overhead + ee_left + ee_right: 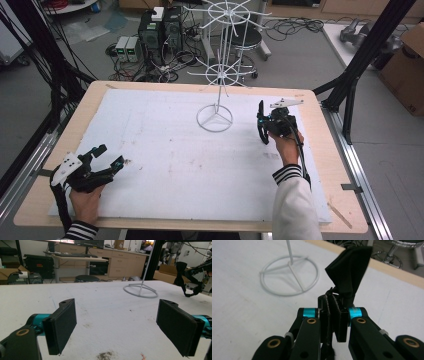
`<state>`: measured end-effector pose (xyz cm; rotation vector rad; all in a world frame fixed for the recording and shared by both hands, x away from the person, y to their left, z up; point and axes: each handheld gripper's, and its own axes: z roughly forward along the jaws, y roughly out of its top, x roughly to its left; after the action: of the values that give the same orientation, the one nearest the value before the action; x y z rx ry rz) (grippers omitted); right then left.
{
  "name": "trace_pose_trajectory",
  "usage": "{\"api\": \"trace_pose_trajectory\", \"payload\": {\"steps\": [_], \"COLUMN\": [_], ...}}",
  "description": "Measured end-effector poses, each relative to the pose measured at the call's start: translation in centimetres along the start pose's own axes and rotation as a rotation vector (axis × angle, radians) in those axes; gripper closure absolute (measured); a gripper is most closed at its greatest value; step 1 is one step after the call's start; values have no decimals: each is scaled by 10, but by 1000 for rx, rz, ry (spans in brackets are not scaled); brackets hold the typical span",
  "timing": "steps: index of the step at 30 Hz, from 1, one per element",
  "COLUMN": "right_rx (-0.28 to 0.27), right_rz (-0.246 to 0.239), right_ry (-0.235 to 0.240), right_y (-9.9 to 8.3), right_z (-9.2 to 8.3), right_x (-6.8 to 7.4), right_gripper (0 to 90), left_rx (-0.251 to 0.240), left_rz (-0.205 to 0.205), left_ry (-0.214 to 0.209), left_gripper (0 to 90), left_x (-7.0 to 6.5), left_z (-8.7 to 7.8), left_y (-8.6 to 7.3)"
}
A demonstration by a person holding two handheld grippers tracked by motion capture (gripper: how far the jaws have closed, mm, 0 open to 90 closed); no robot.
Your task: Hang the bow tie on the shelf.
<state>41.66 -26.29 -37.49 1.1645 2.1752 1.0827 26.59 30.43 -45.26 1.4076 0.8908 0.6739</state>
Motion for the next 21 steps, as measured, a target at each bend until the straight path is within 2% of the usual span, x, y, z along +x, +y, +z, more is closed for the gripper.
{"api": "trace_pose_trajectory", "payload": {"steps": [3,4,5,7,13,16,21], "right_rx": [-48,-48,-64,-112,-167,-218,-236], "right_rz": [11,11,5,26,24,25,30], "right_ry": [3,3,-1,4,-7,-17,-37], "right_y": [2,2,3,5,8,10,11], "right_z": [-4,-4,-6,-11,-19,-27,-34], "right_x": [0,0,0,0,2,4,3], "right_gripper": [851,851,851,851,851,851,850], "left_rx": [1,0,1,0,0,0,0], "left_rz": [0,-1,-1,0,0,1,2], "left_ry": [0,0,0,1,1,1,2], "left_gripper": [168,168,168,168,168,168,168], "left_x": [0,0,0,0,0,0,0], "left_z": [0,0,0,0,0,0,0], "left_y": [0,0,0,0,0,0,0]}}
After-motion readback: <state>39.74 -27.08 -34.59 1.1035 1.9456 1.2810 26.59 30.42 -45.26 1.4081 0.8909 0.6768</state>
